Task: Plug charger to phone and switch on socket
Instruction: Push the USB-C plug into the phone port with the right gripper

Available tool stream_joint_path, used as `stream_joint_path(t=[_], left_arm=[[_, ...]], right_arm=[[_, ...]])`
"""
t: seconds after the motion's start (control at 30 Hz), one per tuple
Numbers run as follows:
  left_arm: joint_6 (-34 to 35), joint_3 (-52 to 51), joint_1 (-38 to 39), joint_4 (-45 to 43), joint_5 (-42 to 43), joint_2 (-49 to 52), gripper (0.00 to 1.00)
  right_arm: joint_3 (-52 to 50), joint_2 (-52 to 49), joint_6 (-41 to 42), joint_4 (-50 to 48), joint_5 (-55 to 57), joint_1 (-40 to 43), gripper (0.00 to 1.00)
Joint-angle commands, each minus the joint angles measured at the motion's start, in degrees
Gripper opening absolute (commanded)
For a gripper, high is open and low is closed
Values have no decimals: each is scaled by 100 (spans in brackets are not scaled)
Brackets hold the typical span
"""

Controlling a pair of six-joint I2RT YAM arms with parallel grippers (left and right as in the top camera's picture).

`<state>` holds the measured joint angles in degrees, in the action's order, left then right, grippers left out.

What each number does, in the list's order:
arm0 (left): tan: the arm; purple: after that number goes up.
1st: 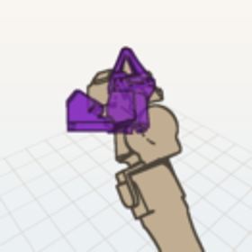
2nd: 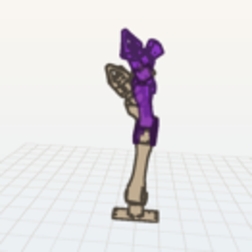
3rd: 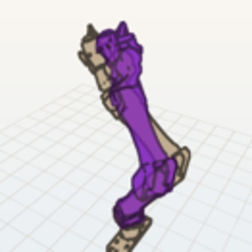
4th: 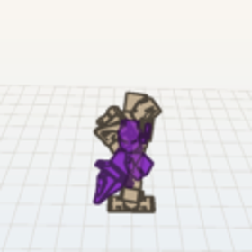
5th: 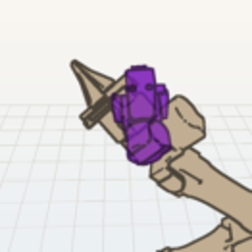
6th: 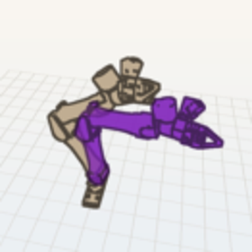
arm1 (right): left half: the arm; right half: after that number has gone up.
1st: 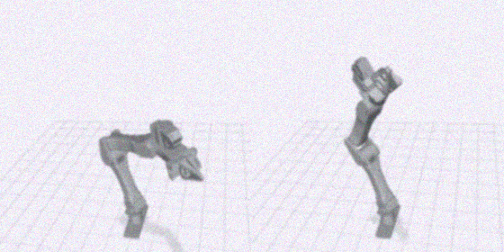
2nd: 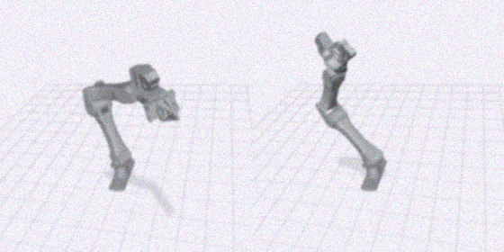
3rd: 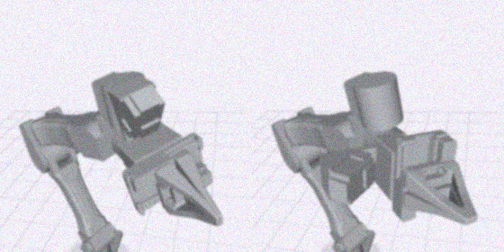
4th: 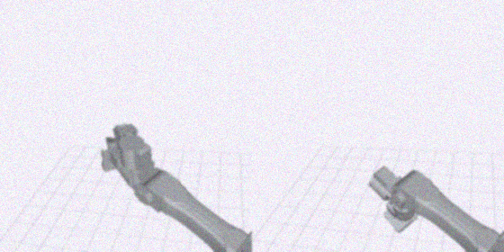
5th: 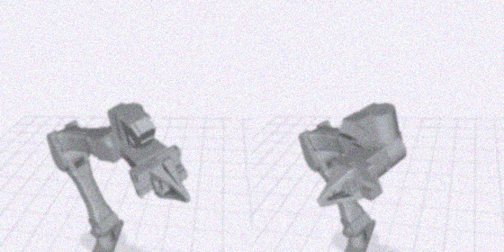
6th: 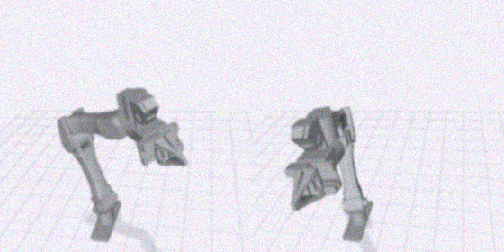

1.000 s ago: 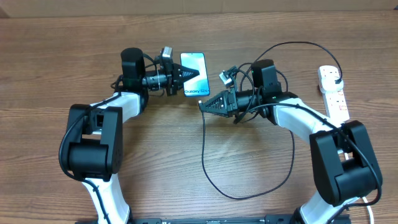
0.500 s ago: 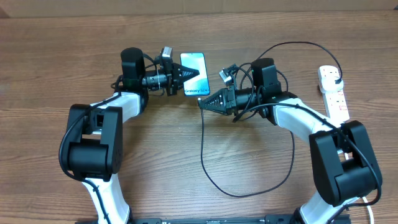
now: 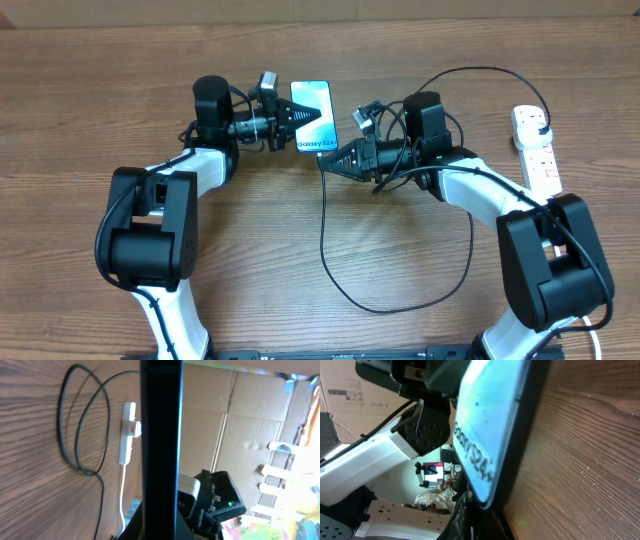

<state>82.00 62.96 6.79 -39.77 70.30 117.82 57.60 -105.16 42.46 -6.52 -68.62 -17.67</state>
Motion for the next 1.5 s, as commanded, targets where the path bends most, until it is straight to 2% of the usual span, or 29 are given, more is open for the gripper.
stream_joint_path(t=[0.0,0.37,1.47], left_arm=[[278,101,66,-260,155,-17,4],[205,101,114,-264,85,-17,5],[223,101,90,-254,282,-17,4]], right_arm=[[-24,20,107,-116,20,-33,4],[-24,20,278,-372,-240,-33,4],[-24,20,361,-367,168,81,4]])
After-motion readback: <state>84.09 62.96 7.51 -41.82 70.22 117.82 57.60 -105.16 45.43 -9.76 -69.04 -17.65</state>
